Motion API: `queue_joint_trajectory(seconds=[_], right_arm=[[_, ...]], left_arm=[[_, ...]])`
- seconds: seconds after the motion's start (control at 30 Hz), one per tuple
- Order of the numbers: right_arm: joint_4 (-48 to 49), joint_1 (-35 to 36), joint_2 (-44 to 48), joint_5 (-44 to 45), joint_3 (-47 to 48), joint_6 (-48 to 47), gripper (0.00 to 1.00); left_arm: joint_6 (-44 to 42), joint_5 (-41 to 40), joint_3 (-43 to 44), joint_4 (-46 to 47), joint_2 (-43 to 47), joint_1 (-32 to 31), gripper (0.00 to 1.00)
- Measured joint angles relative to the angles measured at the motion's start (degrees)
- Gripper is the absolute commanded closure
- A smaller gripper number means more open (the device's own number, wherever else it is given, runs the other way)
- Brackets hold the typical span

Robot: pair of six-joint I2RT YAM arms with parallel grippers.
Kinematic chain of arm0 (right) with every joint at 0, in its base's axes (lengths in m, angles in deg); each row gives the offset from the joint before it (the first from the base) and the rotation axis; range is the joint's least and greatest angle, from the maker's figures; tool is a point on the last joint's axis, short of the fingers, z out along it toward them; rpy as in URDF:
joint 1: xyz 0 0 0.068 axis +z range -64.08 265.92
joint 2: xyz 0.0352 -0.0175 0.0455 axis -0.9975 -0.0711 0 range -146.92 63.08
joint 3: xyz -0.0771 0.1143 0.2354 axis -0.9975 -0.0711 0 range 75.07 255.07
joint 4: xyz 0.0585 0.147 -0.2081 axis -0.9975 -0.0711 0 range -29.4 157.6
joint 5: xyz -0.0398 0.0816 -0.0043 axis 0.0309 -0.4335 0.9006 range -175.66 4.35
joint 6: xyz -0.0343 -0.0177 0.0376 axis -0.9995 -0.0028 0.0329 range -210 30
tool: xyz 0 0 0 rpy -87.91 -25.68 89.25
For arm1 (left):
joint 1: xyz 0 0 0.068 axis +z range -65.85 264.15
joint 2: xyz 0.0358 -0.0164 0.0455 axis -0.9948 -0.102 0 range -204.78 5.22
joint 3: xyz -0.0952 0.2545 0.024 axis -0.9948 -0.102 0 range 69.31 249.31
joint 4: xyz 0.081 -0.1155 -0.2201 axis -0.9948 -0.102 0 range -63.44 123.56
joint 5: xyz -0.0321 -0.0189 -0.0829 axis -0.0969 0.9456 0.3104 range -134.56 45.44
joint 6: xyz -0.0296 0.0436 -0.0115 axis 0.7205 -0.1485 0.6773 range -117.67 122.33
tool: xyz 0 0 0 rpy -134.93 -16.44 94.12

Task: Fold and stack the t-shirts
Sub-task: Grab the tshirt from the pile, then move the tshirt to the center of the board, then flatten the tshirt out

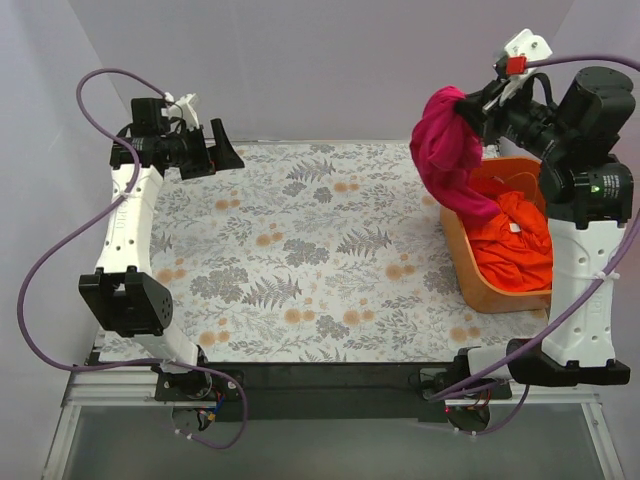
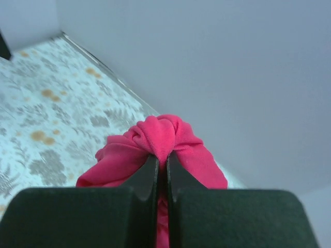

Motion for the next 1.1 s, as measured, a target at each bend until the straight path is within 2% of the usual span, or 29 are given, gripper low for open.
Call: queue_joint_trajectory(seconds=[0.2, 0.4, 0.5, 0.53, 0.57, 0.6, 0.63, 0.7, 0.83, 0.9, 0.93, 1.0, 1.1], right_arm=[[17.51, 10.67, -0.72, 0.55, -1.42, 7.21, 0.99], [32.85, 19.78, -4.74, 0.33, 1.57, 13.0, 0.99], [37.53, 23.87, -3.78, -0.81, -3.82, 13.73, 0.99], [39.04, 24.72, -2.29, -1.29, -8.35, 13.75, 0.94], [39.6, 25.24, -0.68, -1.7, -13.14, 13.7, 0.84], [40.09, 25.51, 0.7, -1.75, -18.16, 13.77, 0.71], [40.59, 25.59, 2.16, -1.49, -23.8, 13.31, 0.48], [38.91, 25.46, 3.69, 0.85, -33.14, 11.19, 0.24], [31.23, 23.5, 3.63, 7.28, -45.97, 4.85, 0.12], [24.22, 21.77, 2.21, 8.7, -47.63, 1.79, 0.11], [21.4, 21.0, 1.31, 8.92, -47.63, 0.59, 0.02], [16.96, 20.35, -0.17, 8.66, -47.63, -1.9, 0.03], [10.78, 20.57, -2.71, 7.87, -47.65, -5.38, 0.15]], left_arm=[[4.04, 5.92, 1.73, 1.31, -0.11, 5.92, 0.09], [6.58, 6.97, -0.28, 5.09, 2.49, 6.34, 0.1], [6.62, 7.06, -1.33, 6.03, 4.72, 6.36, 0.09], [6.25, 7.17, -1.62, 6.1, 5.4, 6.38, 0.09], [5.62, 7.34, -2.19, 6.29, 6.16, 6.38, 0.08], [4.98, 7.5, -2.89, 6.29, 6.99, 6.43, 0.07], [4.04, 7.61, -4.0, 6.16, 7.91, 6.43, 0.06], [1.57, 7.61, -6.84, 6.1, 9.6, 6.45, 0.05], [-5.53, 7.58, -12.92, 3.65, 11.45, 6.43, 0.05], [-10.54, 7.65, -16.33, 1.86, 11.54, 6.25, 0.05], [-13.31, 7.43, -18.58, 1.22, 11.58, 5.99, 0.05], [-18.47, 6.25, -23.26, -0.31, 11.67, 4.85, 0.05], [-25.99, 3.82, -31.36, -2.1, 12.81, 1.75, 0.07]])
